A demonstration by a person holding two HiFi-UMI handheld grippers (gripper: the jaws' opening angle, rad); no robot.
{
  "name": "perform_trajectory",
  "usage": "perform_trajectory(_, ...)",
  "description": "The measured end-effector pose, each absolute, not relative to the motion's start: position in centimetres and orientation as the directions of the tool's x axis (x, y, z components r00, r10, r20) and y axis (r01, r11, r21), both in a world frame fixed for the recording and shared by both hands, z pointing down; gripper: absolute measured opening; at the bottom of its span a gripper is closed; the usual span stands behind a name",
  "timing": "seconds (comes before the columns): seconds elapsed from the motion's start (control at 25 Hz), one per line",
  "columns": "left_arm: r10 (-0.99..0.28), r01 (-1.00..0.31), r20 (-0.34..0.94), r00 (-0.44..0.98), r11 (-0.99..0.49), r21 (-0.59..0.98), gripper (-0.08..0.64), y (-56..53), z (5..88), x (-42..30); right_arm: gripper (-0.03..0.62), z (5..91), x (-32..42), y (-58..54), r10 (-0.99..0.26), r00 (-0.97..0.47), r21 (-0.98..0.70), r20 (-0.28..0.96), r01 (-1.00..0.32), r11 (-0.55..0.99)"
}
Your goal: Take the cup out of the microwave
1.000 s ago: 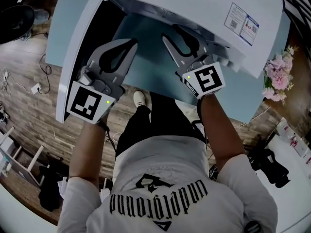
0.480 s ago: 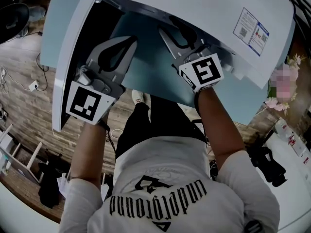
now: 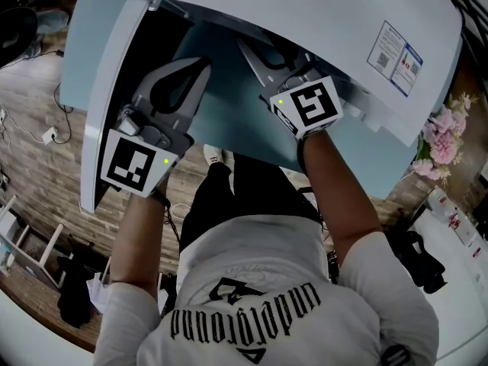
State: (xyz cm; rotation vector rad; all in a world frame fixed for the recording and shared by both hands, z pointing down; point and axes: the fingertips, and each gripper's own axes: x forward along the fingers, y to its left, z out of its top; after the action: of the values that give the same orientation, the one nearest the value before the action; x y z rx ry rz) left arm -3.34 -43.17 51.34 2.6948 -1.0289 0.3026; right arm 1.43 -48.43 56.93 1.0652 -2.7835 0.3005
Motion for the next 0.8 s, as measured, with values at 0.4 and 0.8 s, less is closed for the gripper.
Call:
perform_trajectory(0.4,-0.631,-0.682,0.276,0.725,-0.712,0.163,0.049,-43.0,51.5,-3.9,0.092,57.2,-0.1,-49.6,-0.613,-0.759,-0.097,0.221,-0.642,0.760)
perform_trajectory(0.8,-0.637,-0.687,0.273,0.721,-0.709,0.159,0.049,-42.8,51.2,-3.9,0.040,57.3,0.0,-49.0,-0.624,-0.752,-0.099,0.212,-0.651,0.752)
